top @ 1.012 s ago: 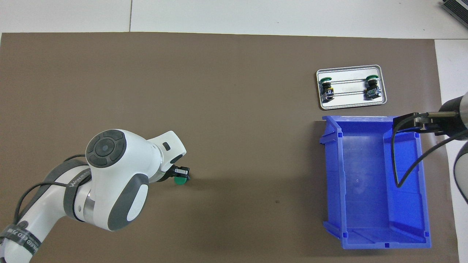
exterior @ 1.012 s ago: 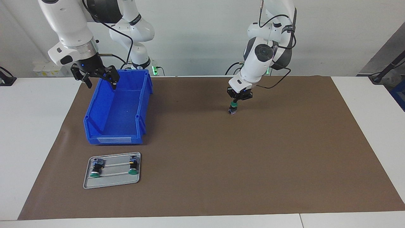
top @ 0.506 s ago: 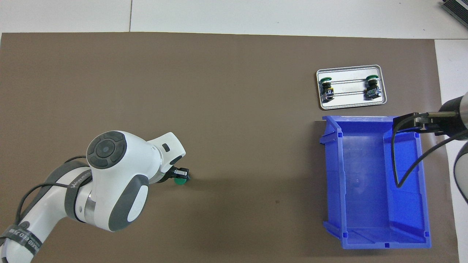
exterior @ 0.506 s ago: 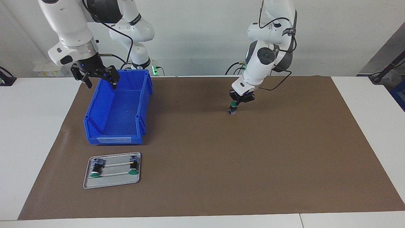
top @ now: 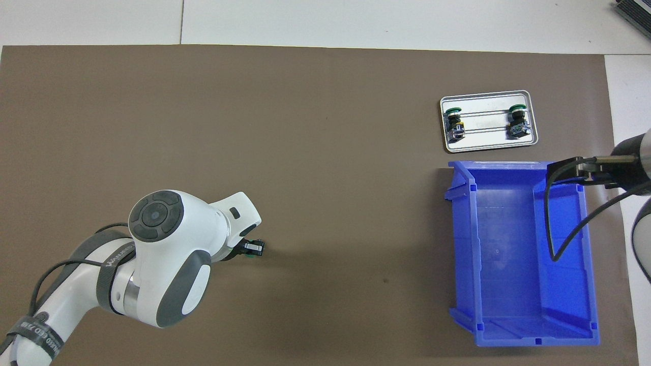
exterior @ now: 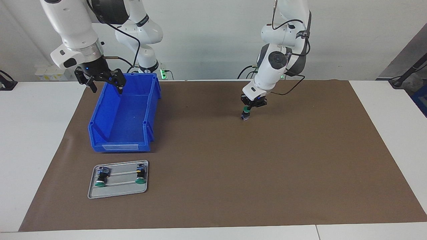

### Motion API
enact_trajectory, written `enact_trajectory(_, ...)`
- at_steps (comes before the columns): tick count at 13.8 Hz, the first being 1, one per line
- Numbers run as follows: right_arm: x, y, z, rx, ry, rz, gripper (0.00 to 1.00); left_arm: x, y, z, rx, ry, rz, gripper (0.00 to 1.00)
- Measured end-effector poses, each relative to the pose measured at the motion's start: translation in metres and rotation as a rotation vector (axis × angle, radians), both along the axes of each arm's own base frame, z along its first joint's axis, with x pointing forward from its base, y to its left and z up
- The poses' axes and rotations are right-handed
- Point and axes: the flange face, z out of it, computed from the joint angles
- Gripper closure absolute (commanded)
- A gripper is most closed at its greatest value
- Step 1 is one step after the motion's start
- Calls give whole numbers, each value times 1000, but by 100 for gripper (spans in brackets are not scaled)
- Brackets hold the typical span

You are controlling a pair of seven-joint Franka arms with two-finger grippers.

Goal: Place and press button with both arms

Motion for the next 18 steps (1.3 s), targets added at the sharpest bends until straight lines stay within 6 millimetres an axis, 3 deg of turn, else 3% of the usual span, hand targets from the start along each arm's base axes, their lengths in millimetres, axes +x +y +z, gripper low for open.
enact_trajectory(14, 0, 0, 0, 0, 0, 0, 0, -8, 2, -5, -13, -62, 5, 100)
enact_trajectory(18, -1, -2, 0, 0, -1, -3, 0, 7, -5, 13, -26, -64, 4, 100)
